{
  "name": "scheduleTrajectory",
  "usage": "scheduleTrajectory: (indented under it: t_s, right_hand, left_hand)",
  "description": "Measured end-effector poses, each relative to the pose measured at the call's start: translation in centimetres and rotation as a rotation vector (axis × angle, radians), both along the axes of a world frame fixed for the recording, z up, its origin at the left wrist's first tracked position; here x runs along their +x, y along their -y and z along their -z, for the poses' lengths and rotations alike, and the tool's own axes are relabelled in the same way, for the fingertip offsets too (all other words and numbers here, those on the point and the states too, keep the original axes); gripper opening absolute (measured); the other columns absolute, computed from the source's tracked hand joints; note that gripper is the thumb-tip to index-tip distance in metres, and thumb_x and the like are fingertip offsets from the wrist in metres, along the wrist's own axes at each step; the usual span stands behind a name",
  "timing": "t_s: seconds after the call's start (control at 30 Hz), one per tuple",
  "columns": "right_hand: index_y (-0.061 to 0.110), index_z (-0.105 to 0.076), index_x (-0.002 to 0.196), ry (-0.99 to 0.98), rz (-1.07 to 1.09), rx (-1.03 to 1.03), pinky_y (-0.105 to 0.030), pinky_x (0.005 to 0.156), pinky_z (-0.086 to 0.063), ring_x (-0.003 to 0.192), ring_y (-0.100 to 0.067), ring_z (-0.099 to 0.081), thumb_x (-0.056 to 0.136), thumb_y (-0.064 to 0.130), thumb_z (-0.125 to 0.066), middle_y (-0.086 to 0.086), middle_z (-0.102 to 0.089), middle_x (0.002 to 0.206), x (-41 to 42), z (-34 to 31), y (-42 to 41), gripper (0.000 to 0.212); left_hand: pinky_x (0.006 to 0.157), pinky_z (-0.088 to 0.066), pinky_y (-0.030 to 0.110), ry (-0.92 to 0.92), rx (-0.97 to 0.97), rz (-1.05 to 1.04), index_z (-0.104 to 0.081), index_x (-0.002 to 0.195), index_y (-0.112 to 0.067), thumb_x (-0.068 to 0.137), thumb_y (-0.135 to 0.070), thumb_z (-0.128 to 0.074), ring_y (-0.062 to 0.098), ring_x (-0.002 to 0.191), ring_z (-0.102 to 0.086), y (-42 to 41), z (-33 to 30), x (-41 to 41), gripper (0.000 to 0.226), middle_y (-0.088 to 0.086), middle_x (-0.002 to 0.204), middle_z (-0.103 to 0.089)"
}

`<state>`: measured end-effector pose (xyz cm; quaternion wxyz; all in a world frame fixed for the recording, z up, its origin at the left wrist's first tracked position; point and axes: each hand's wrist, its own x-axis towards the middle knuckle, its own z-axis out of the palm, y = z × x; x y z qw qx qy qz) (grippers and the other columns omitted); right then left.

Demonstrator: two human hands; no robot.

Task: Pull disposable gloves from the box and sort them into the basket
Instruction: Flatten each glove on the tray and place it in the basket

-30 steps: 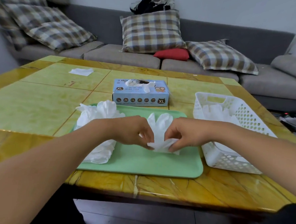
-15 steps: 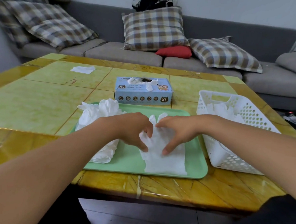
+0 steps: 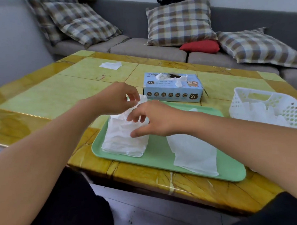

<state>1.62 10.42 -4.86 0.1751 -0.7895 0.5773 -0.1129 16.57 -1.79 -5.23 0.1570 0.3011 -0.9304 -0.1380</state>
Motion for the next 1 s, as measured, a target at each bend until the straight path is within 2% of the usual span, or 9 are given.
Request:
scheduleTrajectory:
  t_s: [0.17,0.3,0.43,0.53,0.67,0.73,0.83,0.9,1.0]
  right_hand:
    - [0.019,-0.078,0.089,-0.058,-0.066,0.13,-0.018,0.067,-0.045,0.073,0.0,-0.06,0.086,0.031,-0.079,0.01,-0.072,0.084,0.9,0.7,1.0,0.013]
    - [0.01,-0.074,0.098,0.261,-0.025,0.381,-0.033,0.093,-0.056,0.099,-0.024,-0.069,0.095,0.023,-0.069,-0.006,-0.075,0.102,-2.4,-1.3,-0.4,0.015]
    - [0.004,-0.065,0.098,0.562,0.05,0.571,-0.025,0.079,-0.054,0.082,-0.013,-0.065,0.097,0.017,-0.059,0.0,-0.069,0.086,-5.1,-2.2,-1.7,0.015]
    - [0.006,-0.064,0.099,0.738,0.109,0.708,-0.027,0.077,-0.057,0.082,-0.017,-0.066,0.096,0.02,-0.056,-0.004,-0.068,0.089,-6.1,-2.7,-2.8,0.016]
    - [0.011,-0.07,0.108,1.101,0.278,0.612,-0.031,0.069,-0.059,0.08,-0.018,-0.068,0.097,0.024,-0.052,-0.005,-0.069,0.094,-6.2,-4.2,-3.7,0.025]
    - [0.008,-0.066,0.126,1.247,0.386,0.48,-0.033,0.07,-0.06,0.087,-0.019,-0.069,0.098,0.028,-0.052,-0.007,-0.069,0.107,-6.8,-4.9,-3.7,0.038]
    - [0.006,-0.058,0.139,1.327,0.449,0.425,-0.038,0.086,-0.057,0.095,-0.022,-0.067,0.102,0.043,-0.045,-0.01,-0.066,0.118,-7.8,-5.6,-4.2,0.054]
    - [0.006,-0.061,0.137,1.336,0.452,0.435,-0.039,0.1,-0.049,0.095,-0.021,-0.064,0.092,0.059,-0.051,-0.005,-0.068,0.106,-8.8,-5.6,-5.2,0.07]
    - [0.006,-0.064,0.131,1.298,0.447,0.398,-0.04,0.107,-0.045,0.104,-0.022,-0.065,0.088,0.039,-0.064,-0.011,-0.069,0.121,-9.7,-5.3,-6.6,0.054]
  left_hand:
    - [0.067,-0.043,0.02,0.053,0.073,-0.032,-0.073,0.102,-0.024,0.097,-0.027,-0.063,-0.001,0.078,-0.059,1.0,0.9,2.1,0.012,-0.016,0.092,-0.067]
    - [0.075,-0.045,0.023,0.013,0.155,-0.037,-0.073,0.111,-0.023,0.101,-0.034,-0.056,0.006,0.088,-0.059,0.8,0.6,2.6,0.022,-0.011,0.107,-0.066]
    - [0.084,-0.046,0.025,0.0,0.221,-0.021,-0.073,0.111,-0.024,0.105,-0.037,-0.045,0.014,0.101,-0.058,0.1,-0.2,2.5,0.031,-0.007,0.115,-0.064]
    - [0.098,-0.048,0.035,0.006,0.338,-0.004,-0.075,0.107,-0.027,0.102,-0.057,-0.035,0.017,0.111,-0.06,-0.9,-0.8,1.7,0.051,-0.012,0.115,-0.066]
    - [0.105,-0.048,0.035,-0.192,0.951,0.216,-0.073,0.115,-0.02,0.085,-0.081,-0.016,0.02,0.12,-0.063,-3.0,-2.4,0.4,0.089,0.0,0.125,-0.07]
    - [0.098,-0.054,0.033,-0.307,1.149,0.353,-0.075,0.115,-0.022,0.078,-0.087,-0.038,0.022,0.117,-0.066,-4.5,-3.3,-0.5,0.083,0.005,0.125,-0.071]
    - [0.083,-0.058,0.032,-0.492,1.052,0.289,-0.077,0.106,-0.014,0.081,-0.045,-0.075,0.019,0.095,-0.072,-6.4,-3.6,-3.1,0.04,0.006,0.107,-0.076]
    - [0.079,-0.06,0.033,-0.635,1.064,0.162,-0.073,0.111,-0.005,0.09,-0.022,-0.07,0.021,0.091,-0.073,-7.5,-3.7,-5.1,0.027,0.011,0.105,-0.076]
    - [0.085,-0.06,0.036,-0.704,1.153,0.148,-0.066,0.123,-0.001,0.099,-0.018,-0.06,0.025,0.098,-0.072,-8.8,-3.9,-6.6,0.03,0.017,0.116,-0.073]
